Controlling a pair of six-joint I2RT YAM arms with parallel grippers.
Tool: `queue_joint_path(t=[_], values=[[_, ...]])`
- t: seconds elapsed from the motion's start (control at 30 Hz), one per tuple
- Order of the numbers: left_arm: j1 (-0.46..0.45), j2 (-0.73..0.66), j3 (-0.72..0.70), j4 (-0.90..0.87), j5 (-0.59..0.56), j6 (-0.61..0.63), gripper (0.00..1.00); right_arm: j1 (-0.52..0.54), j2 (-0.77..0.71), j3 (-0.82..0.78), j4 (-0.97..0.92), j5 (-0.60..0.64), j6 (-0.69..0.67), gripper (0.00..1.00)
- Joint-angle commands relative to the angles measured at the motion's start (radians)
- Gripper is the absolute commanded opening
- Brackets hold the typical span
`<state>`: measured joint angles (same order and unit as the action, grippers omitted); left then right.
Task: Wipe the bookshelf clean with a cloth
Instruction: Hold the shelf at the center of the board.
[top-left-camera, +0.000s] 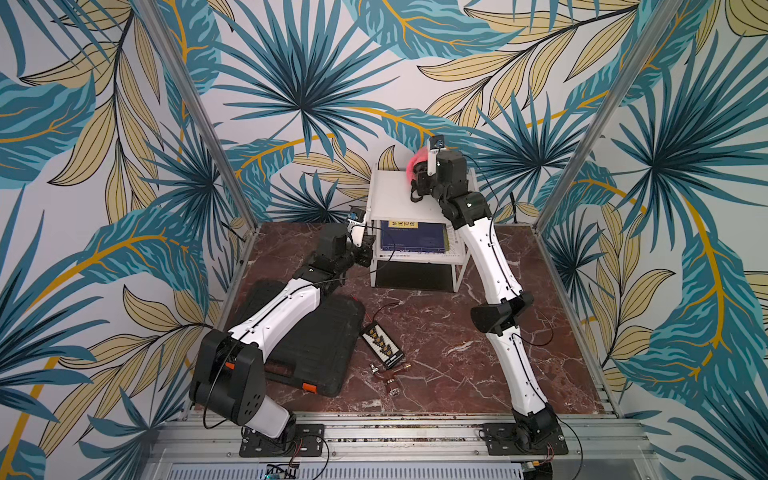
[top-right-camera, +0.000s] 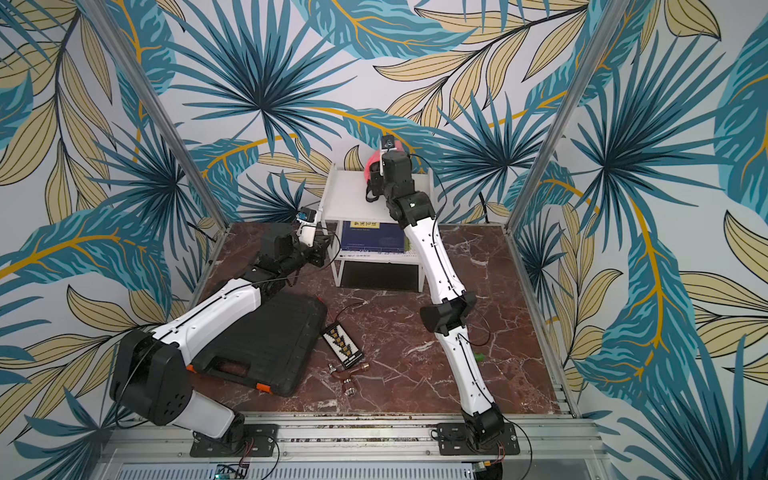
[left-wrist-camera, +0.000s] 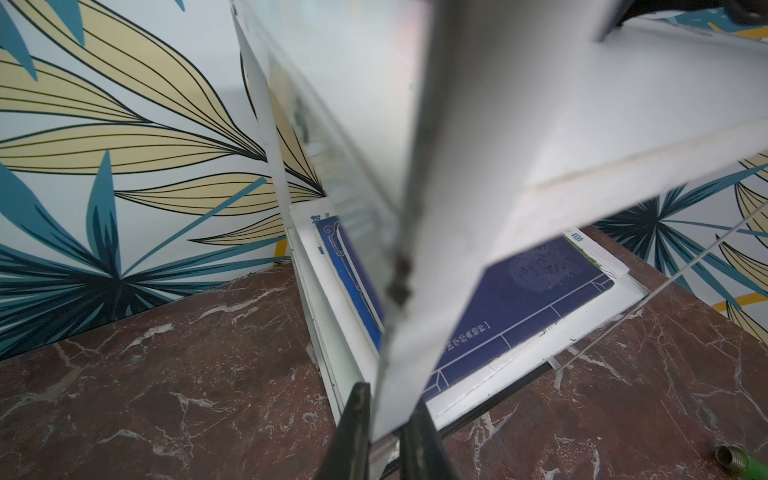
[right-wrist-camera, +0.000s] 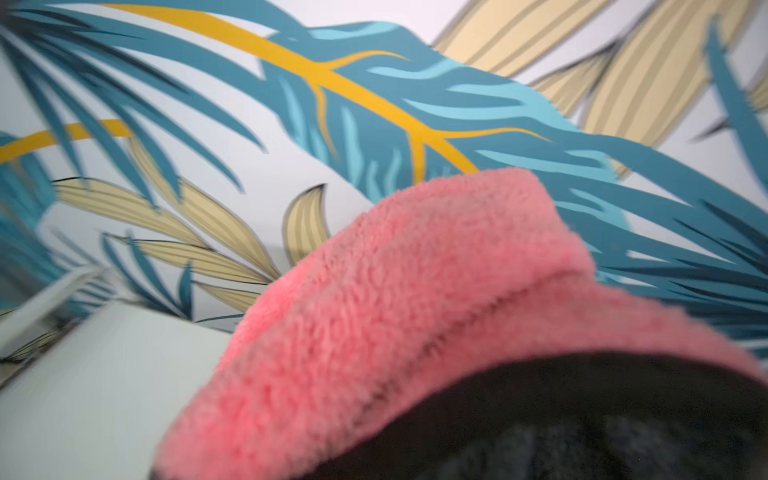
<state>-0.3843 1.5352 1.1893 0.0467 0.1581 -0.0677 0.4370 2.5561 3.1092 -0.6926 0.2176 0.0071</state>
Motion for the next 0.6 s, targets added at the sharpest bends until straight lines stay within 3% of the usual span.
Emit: queue_joint_path(t=[0.0, 0.03, 0.1, 0.2, 0.27, 0.33, 0.47, 0.57], values=[[0.003, 0.010, -0.019, -0.134, 0.026, -0.036, 0.00, 0.111, 0.115, -0.036, -0.192, -0.260, -0.148, 0.00], [0.003, 0.010, -0.018, -0.137, 0.021, -0.038, 0.00, 0.117, 0.106, -0.035, -0.214, -0.195, -0.176, 0.00], [0.002, 0.006, -0.021, -0.139, 0.001, -0.042, 0.00, 0.063, 0.072, -0.035, -0.278, 0.051, -0.161, 0.00], [0.003, 0.000, -0.027, -0.137, -0.015, -0.046, 0.00, -0.090, 0.033, -0.034, -0.395, 0.199, -0.040, 0.00], [0.003, 0.003, -0.025, -0.139, -0.020, -0.044, 0.00, -0.154, 0.025, -0.035, -0.455, 0.175, -0.018, 0.00], [0.003, 0.007, -0.022, -0.141, -0.023, -0.044, 0.00, -0.148, 0.036, -0.038, -0.488, 0.139, -0.044, 0.00], [0.003, 0.017, -0.027, -0.142, -0.009, -0.051, 0.00, -0.065, 0.111, -0.040, -0.423, 0.148, -0.095, 0.00], [0.002, 0.021, -0.026, -0.148, 0.008, -0.055, 0.00, 0.020, 0.148, -0.041, -0.328, 0.014, -0.127, 0.00]])
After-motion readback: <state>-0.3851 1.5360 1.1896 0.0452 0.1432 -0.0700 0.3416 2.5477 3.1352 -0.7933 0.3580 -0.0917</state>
